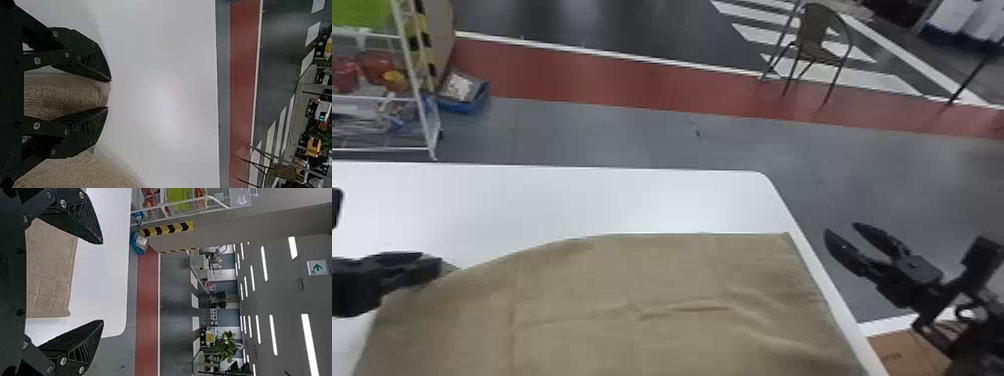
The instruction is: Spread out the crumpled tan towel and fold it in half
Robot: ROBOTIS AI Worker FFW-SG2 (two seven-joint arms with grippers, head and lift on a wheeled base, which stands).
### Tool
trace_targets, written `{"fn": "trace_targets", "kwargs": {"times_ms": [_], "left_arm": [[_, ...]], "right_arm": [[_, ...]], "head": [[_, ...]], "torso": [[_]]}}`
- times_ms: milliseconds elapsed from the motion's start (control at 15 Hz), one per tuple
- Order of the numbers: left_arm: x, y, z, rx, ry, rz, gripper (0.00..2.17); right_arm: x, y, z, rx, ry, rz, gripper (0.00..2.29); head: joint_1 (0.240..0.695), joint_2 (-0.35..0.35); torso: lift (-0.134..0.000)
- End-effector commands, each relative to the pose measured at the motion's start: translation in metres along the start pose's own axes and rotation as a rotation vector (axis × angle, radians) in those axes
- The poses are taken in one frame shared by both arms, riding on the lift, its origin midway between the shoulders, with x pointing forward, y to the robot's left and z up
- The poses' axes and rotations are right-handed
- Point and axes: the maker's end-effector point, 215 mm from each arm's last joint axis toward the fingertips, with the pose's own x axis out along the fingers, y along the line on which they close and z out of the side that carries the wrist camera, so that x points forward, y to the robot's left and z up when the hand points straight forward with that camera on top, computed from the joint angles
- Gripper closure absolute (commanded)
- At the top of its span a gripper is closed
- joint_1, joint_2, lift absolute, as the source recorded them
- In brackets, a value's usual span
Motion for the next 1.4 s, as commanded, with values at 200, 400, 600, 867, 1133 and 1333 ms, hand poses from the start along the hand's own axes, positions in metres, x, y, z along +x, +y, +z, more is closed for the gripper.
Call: {"fn": "trace_targets", "kwargs": {"times_ms": [200,400,600,867,1133,1333], "left_arm": [[-0.003,0.005,-0.004,-0.008,-0.002,0.016,1.03],[-0.005,0.005,0.000,-0.007,-0.008,0.017,1.06],[-0.010,0.006,0.005,-0.007,-0.026,0.020,1.06],[-0.021,0.009,0.012,-0.033,-0.066,0.025,1.06],[-0.030,0.019,0.010,-0.065,-0.100,0.058,1.07],[-0.043,0.032,0.012,-0.089,-0.142,0.092,1.07]], "right_arm": [[-0.001,0.000,0.001,0.005,-0.004,0.002,0.19],[-0.002,0.000,-0.001,0.006,-0.001,0.002,0.19],[-0.002,0.001,-0.002,0.000,0.005,0.003,0.19],[0.011,0.001,0.001,-0.049,0.023,0.009,0.19],[0.036,0.008,0.011,-0.200,0.025,0.031,0.19],[0.048,-0.011,0.003,-0.212,0.079,0.010,0.19]], "head": [[0.695,-0.340],[0.695,-0.337],[0.695,-0.337],[0.695,-0.332],[0.695,-0.316],[0.695,-0.287]], "torso": [[-0.122],[-0.122],[-0.122],[-0.122],[-0.122],[-0.122]]}}
